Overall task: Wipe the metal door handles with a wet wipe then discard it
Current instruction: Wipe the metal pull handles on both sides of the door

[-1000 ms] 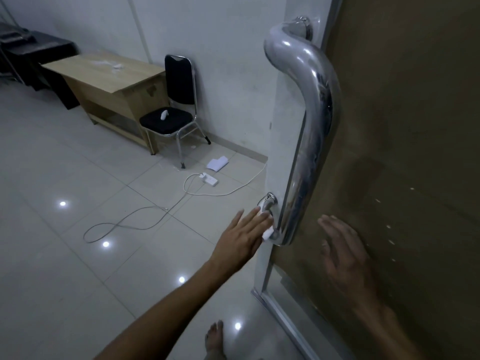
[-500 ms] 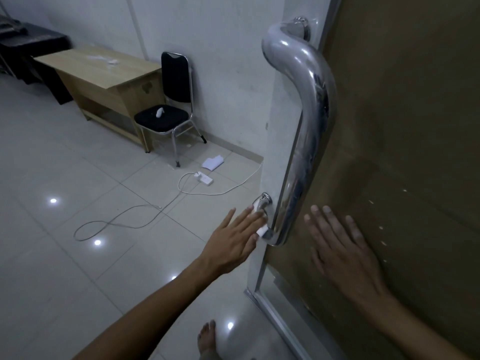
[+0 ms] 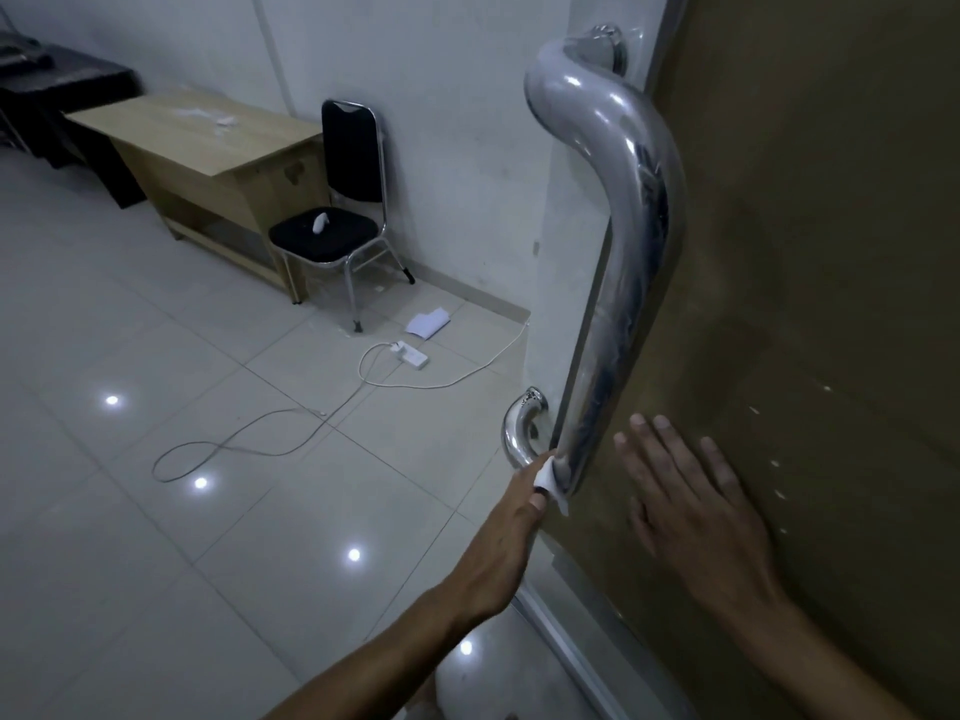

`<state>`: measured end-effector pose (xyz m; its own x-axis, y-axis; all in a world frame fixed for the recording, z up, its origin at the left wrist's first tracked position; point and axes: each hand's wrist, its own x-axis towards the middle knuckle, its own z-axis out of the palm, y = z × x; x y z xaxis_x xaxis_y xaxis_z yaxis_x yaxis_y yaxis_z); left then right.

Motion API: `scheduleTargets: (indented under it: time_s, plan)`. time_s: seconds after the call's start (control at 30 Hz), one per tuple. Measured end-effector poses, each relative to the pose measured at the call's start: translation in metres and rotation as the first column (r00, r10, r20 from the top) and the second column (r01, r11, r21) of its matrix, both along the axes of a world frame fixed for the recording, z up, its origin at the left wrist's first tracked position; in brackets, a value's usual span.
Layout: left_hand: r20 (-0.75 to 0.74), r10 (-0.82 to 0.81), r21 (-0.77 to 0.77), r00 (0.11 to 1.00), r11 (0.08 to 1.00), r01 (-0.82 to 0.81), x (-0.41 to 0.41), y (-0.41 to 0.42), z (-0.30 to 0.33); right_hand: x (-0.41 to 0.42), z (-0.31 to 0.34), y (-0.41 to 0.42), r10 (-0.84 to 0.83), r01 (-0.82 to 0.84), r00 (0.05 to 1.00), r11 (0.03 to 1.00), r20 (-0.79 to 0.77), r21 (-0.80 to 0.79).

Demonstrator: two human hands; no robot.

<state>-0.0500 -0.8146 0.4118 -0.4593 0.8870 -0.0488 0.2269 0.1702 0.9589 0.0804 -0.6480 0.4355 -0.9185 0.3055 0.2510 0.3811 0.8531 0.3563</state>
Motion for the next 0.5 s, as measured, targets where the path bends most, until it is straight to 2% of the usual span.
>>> scheduleTargets:
  time_s: [0.07,0.1,0.17,0.2,0.27,0.33,0.37,0.5]
  plan:
    - [-0.238,-0.008,-0.025,0.971,1.0,0.003,-0.008,-0.003,-0.003,0.0,0.0,0.0,-0.01,0.01,1.0,1.0,0.004,-0.008]
    - [-0.389,-0.031,-0.067,0.921,0.998,0.005,-0.019,-0.004,-0.009,-0.001,0.0,0.0,-0.014,0.015,1.0,1.0,0.007,-0.012]
    - [-0.697,-0.105,-0.159,0.709,0.987,-0.009,-0.046,-0.004,-0.024,-0.001,0.0,0.0,-0.03,0.031,0.999,0.999,0.009,-0.028]
    - [-0.763,-0.137,-0.2,0.632,0.979,-0.029,-0.059,-0.001,-0.028,-0.001,0.001,0.0,-0.038,0.038,0.999,0.999,0.01,-0.037]
    - [-0.807,-0.183,-0.254,0.561,0.966,-0.051,-0.079,0.008,-0.033,0.0,0.002,0.0,-0.042,0.043,0.999,0.998,0.019,-0.053]
    - [-0.821,-0.179,-0.258,0.542,0.963,-0.073,-0.089,0.015,-0.034,0.0,0.002,0.0,-0.044,0.046,0.999,0.997,0.024,-0.061]
    - [-0.81,-0.165,-0.249,0.563,0.966,-0.074,-0.09,0.015,-0.036,0.001,0.002,0.0,-0.044,0.045,0.999,0.997,0.022,-0.06]
    - [-0.663,-0.079,-0.112,0.744,0.994,0.006,-0.055,0.001,-0.038,0.0,0.001,0.001,-0.037,0.038,0.999,0.997,0.024,-0.068]
